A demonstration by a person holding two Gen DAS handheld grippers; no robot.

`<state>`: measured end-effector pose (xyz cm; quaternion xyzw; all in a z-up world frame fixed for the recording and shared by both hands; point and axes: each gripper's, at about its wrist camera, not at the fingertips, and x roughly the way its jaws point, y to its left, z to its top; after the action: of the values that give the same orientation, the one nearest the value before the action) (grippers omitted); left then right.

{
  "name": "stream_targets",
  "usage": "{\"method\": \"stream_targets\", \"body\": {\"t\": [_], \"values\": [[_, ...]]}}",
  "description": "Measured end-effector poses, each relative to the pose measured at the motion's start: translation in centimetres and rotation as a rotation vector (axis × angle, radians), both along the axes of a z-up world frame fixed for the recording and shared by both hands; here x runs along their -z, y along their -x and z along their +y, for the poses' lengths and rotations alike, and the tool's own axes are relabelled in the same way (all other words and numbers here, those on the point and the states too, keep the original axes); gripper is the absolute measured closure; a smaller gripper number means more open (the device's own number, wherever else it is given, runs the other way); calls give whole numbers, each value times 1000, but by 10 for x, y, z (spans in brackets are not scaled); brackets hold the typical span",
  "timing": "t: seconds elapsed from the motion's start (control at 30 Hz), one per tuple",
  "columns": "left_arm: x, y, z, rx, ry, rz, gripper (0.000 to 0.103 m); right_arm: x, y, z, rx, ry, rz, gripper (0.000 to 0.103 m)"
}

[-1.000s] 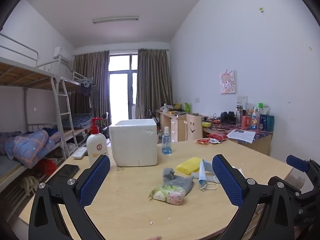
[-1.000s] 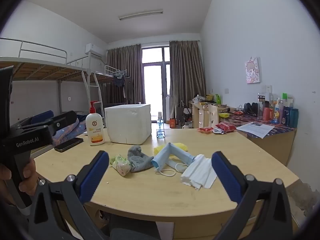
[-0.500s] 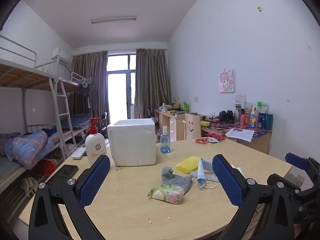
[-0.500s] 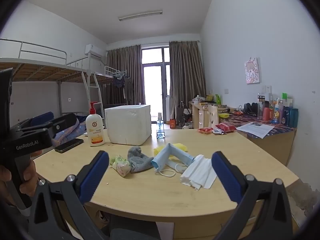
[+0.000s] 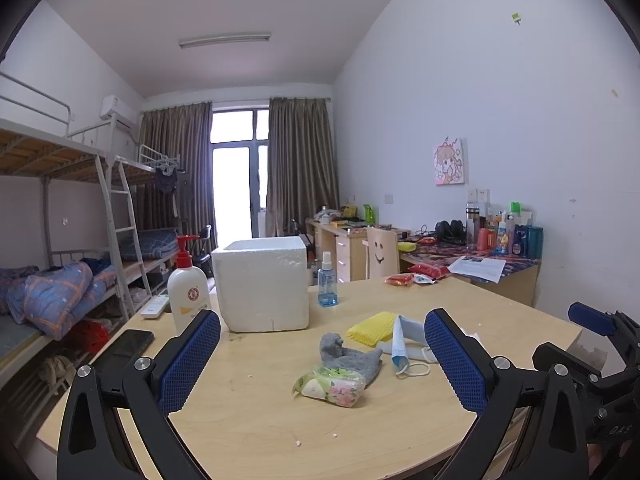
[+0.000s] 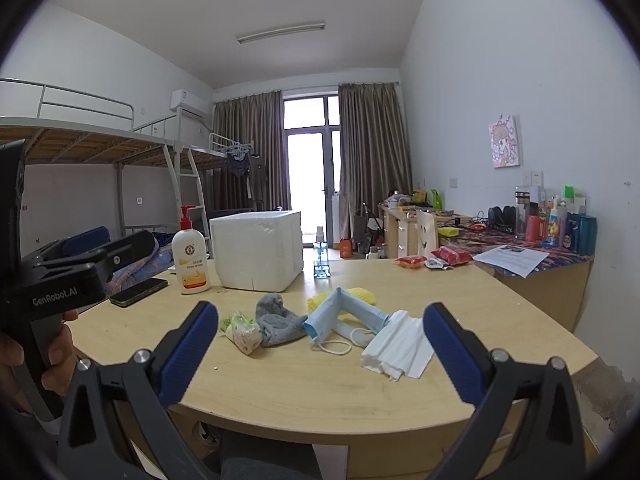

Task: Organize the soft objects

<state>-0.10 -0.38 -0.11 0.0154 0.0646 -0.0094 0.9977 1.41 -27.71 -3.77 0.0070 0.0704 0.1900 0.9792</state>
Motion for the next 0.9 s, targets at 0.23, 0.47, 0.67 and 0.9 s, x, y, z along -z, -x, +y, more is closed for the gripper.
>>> {"method": "stream_targets", "body": {"t": [0.23,0.47,0.67,0.9], "values": [[1,0,0,-11,1,-6,1,-1,0,1,3,2,0,0],[0,1,1,-6,3,-7,1,0,0,3,2,2,-3,0],[1,0,2,-8,2,-5,1,0,0,2,0,-1,-4,0],[2,-2,3,-22,-2,-5,1,0,0,1,-1,-3,-6,0]]}}
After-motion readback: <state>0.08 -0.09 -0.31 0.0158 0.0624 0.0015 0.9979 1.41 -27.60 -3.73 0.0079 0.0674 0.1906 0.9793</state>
